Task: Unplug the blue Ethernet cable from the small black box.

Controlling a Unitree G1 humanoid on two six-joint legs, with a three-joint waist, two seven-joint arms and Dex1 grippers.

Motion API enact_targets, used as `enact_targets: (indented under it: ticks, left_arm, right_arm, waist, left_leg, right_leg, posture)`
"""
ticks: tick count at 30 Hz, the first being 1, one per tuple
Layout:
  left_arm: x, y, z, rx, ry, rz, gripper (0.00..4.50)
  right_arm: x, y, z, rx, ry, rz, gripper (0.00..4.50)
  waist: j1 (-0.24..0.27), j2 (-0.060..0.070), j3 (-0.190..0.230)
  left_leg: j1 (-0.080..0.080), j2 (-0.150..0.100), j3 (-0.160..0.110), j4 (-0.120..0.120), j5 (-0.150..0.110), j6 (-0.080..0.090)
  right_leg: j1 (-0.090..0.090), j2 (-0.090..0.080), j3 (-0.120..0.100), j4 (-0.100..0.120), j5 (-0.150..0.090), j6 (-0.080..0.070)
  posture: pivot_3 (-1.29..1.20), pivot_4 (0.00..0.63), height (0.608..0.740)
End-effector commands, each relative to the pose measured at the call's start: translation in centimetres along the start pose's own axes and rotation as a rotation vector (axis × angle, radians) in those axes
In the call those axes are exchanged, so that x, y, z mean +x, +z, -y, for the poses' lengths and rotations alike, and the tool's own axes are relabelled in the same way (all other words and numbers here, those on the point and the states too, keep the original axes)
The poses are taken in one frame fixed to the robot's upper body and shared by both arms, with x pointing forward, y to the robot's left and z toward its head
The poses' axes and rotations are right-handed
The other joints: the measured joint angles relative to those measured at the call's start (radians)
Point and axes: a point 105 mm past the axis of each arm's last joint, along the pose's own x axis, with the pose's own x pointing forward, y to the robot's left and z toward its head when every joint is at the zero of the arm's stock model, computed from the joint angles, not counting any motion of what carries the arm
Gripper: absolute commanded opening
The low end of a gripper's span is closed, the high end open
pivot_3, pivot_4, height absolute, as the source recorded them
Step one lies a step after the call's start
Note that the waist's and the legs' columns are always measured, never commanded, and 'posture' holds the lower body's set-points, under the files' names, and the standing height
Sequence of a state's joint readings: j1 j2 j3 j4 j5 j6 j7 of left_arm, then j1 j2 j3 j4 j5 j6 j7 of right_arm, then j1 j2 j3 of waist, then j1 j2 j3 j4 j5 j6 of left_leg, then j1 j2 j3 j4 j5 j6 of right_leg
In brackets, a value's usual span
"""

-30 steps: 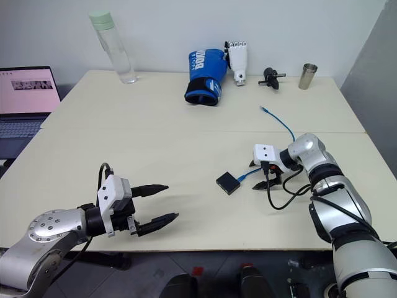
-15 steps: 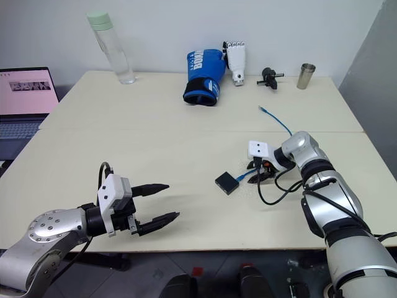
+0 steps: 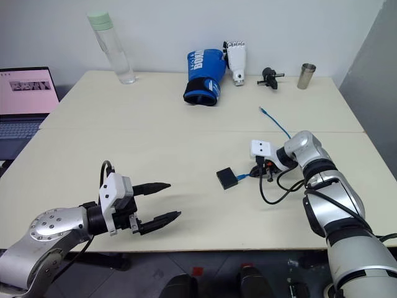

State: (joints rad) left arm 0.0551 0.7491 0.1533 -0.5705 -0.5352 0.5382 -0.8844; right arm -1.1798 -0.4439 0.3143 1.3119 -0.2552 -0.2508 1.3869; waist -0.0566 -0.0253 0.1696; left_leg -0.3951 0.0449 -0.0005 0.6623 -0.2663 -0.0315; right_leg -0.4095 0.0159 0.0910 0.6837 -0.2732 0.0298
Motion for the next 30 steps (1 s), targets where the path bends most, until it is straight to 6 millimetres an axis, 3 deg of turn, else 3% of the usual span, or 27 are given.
enact_targets:
  ticks: [1, 7, 13, 17, 21, 24, 30]
  left_arm:
    - [0.1, 0.6, -0.2, 0.019, -0.007, 0.025, 4.50]
    - [-0.1, 0.7, -1.1, 0.018, 0.020, 0.033, 4.50]
    - [-0.1, 1.8, -3.0, -0.008, 0.057, 0.076, 4.50]
    - [0.5, 2.6, -3.7, -0.010, 0.047, 0.104, 4.50]
    - [1.0, 3.6, -4.5, -0.003, 0.044, 0.136, 4.50]
    - [1.6, 5.7, -6.0, -0.024, 0.061, 0.214, 4.50]
    - [2.8, 8.5, -7.8, -0.040, 0.063, 0.312, 4.50]
  right_arm:
    - [-2.1, 0.8, 0.7, -0.020, -0.039, 0.056, 0.06]
    - [-6.2, 3.8, 3.2, -0.137, -0.252, 0.211, 0.06]
    - [-9.5, 4.3, 4.2, -0.262, -0.460, 0.263, 0.06]
    - [-11.7, 5.2, 5.4, -0.390, -0.706, 0.268, 0.06]
    - [-13.7, 6.3, 5.5, -0.522, -0.888, 0.292, 0.06]
    - [-15.4, 7.6, 4.9, -0.700, -1.073, 0.313, 0.06]
    - [-16.0, 7.7, 4.2, -0.781, -1.211, 0.348, 0.06]
  waist:
    - [0.000, 0.000, 0.000]
    - [-0.001, 0.001, 0.001]
    - [0.001, 0.001, 0.001]
    - [0.000, 0.001, 0.001]
    - [-0.001, 0.002, 0.001]
    - [0.001, 0.001, 0.001]
    - [0.000, 0.001, 0.001]
  left_leg:
    - [0.000, 0.000, 0.000, 0.000, 0.000, 0.000]
    - [0.000, 0.000, 0.000, 0.000, 0.000, 0.000]
    - [0.000, 0.000, 0.000, 0.000, 0.000, 0.000]
    - [-0.001, 0.000, 0.000, 0.000, 0.000, 0.000]
    - [-0.002, 0.000, 0.001, 0.000, 0.000, 0.000]
    - [-0.002, 0.000, 0.001, 0.000, 0.000, 0.000]
    - [-0.002, -0.002, 0.001, 0.000, 0.000, 0.000]
  right_leg:
    - [0.000, 0.000, 0.000, 0.000, 0.000, 0.000]
    - [0.000, 0.000, 0.000, 0.000, 0.000, 0.000]
    - [0.000, 0.000, 0.000, -0.001, 0.000, 0.000]
    - [0.000, 0.000, 0.000, -0.001, 0.000, 0.000]
    - [-0.001, 0.000, 0.001, -0.001, 0.000, 0.000]
    - [-0.001, 0.000, 0.001, -0.001, 0.000, 0.000]
    - [-0.001, 0.000, 0.002, -0.001, 0.000, 0.000]
  posture:
    - [0.00, 0.150, 0.740]
    - [0.00, 0.150, 0.740]
    - [0.00, 0.150, 0.740]
    - [0.00, 0.150, 0.740]
    - [0.00, 0.150, 0.740]
    - [0.00, 0.150, 0.740]
    - [0.00, 0.150, 0.740]
